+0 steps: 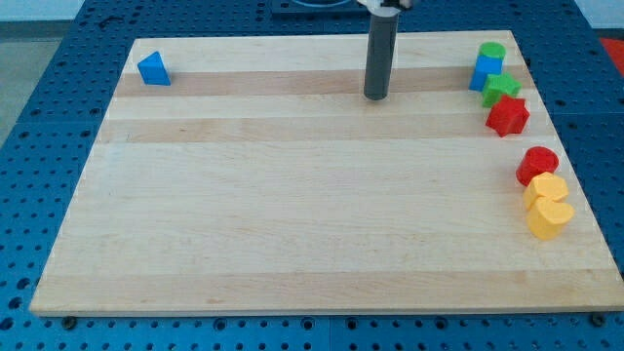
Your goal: Slide the green circle right a bit
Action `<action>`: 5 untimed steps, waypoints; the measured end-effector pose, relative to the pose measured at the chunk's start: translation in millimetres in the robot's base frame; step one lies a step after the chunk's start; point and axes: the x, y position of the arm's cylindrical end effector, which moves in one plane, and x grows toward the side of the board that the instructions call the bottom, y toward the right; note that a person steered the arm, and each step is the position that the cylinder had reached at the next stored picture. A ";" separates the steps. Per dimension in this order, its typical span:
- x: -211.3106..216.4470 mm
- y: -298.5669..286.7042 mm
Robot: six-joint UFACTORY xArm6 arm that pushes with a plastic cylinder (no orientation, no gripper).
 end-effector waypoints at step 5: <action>-46.6 114.7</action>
